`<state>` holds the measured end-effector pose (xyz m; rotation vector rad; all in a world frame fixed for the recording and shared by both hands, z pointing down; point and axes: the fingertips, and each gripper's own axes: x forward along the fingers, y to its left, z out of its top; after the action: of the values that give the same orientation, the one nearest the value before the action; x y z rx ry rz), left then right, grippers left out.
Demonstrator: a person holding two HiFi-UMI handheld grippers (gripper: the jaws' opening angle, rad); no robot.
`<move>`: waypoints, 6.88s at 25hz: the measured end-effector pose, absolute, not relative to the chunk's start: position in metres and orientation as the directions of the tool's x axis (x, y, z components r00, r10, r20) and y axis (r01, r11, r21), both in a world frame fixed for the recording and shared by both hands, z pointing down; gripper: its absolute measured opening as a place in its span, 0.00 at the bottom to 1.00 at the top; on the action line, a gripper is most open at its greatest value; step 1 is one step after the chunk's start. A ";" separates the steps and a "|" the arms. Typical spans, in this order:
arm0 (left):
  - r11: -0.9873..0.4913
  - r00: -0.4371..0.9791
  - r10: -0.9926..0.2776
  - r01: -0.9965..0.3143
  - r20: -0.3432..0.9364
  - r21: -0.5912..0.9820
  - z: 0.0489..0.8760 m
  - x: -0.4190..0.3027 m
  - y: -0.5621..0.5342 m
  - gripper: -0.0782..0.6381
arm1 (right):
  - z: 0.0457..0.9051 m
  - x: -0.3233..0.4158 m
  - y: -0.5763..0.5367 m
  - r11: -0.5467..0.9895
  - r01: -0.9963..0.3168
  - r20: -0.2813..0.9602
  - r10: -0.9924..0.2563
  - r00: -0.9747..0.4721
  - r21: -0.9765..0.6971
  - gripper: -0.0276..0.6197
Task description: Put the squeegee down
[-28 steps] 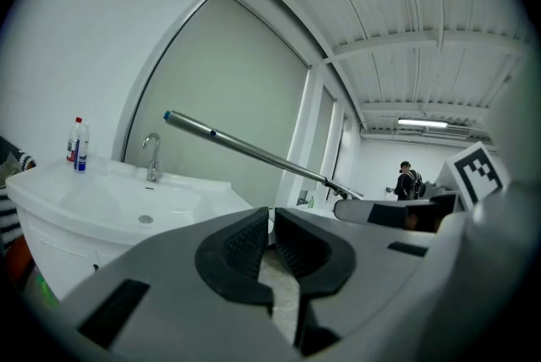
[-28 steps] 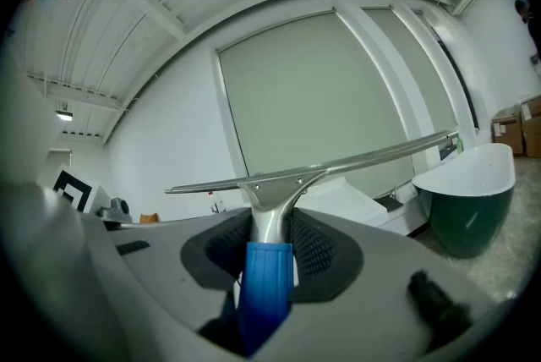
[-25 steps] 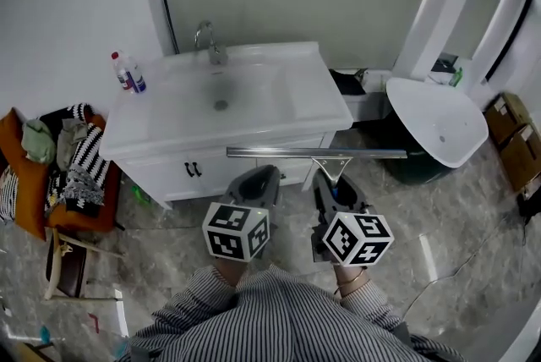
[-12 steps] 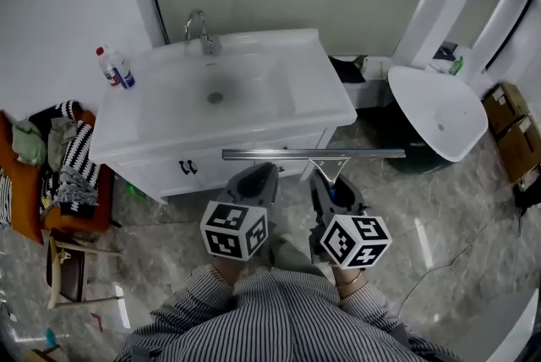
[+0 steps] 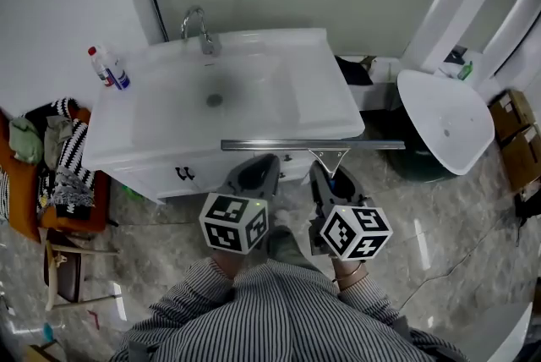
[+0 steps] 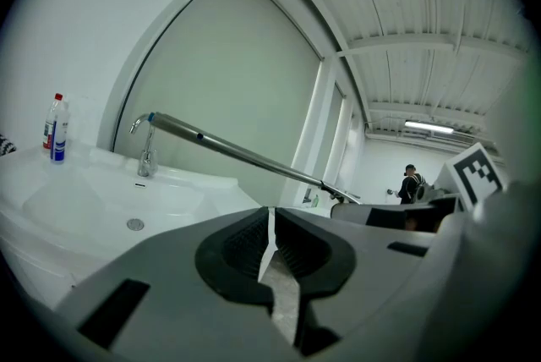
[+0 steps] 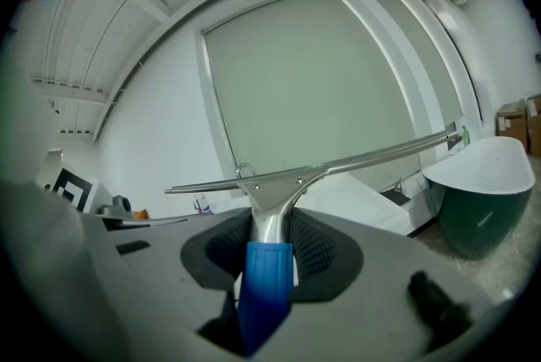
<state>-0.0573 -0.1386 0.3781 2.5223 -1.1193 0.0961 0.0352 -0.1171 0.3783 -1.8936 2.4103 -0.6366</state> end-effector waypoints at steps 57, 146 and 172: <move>-0.628 0.685 -0.690 -0.727 0.234 0.277 0.365 0.045 -0.418 0.15 | 0.377 0.131 -0.395 0.156 -0.925 0.260 -0.932 -0.255 -0.347 0.23; -0.496 0.717 -0.427 -0.695 0.550 0.520 0.593 0.083 -0.486 0.15 | 0.615 0.179 -0.470 -0.112 -0.964 0.757 -0.644 -0.114 -0.241 0.24; -0.502 0.739 -0.415 -0.673 0.532 0.543 0.580 0.087 -0.478 0.15 | 0.608 0.175 -0.457 -0.043 -0.985 0.787 -0.608 -0.106 -0.167 0.34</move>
<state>0.0868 -0.4781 0.5803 2.1679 -0.8154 0.4301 0.1750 -0.4566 0.6083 -2.3361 2.4304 -1.4069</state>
